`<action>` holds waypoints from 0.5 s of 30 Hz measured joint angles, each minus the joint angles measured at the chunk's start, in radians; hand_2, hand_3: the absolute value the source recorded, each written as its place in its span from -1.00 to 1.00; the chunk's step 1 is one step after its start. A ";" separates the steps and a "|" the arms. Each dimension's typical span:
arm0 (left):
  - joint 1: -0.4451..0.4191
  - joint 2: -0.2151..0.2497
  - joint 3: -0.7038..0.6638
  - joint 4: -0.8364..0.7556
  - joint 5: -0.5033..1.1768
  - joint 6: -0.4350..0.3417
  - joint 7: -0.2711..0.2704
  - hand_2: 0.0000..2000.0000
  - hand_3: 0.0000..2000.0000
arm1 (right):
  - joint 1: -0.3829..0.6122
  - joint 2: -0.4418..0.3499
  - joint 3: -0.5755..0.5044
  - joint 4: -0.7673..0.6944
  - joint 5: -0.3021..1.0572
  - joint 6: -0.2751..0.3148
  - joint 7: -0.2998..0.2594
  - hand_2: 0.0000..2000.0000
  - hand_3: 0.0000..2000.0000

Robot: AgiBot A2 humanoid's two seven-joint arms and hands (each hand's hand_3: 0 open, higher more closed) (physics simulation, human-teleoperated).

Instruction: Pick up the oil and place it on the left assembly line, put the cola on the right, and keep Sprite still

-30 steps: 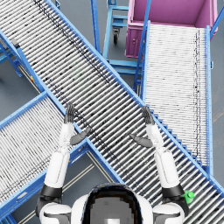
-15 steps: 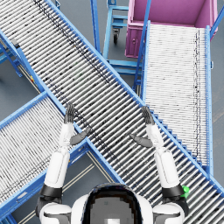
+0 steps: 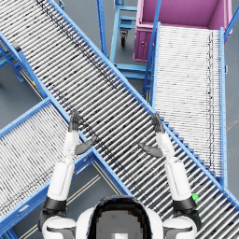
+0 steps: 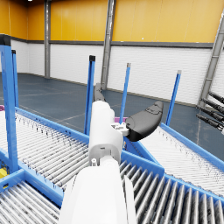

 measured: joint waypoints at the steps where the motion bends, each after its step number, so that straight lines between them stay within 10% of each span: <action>1: 0.000 0.000 0.000 0.000 0.000 0.000 0.000 -1.00 -1.00 | 0.000 0.000 0.000 0.000 0.000 0.000 0.000 -1.00 -1.00; 15: 0.000 0.000 0.000 0.000 0.000 0.000 0.000 -1.00 -1.00 | 0.000 0.000 0.000 0.000 0.000 0.000 0.000 -1.00 -1.00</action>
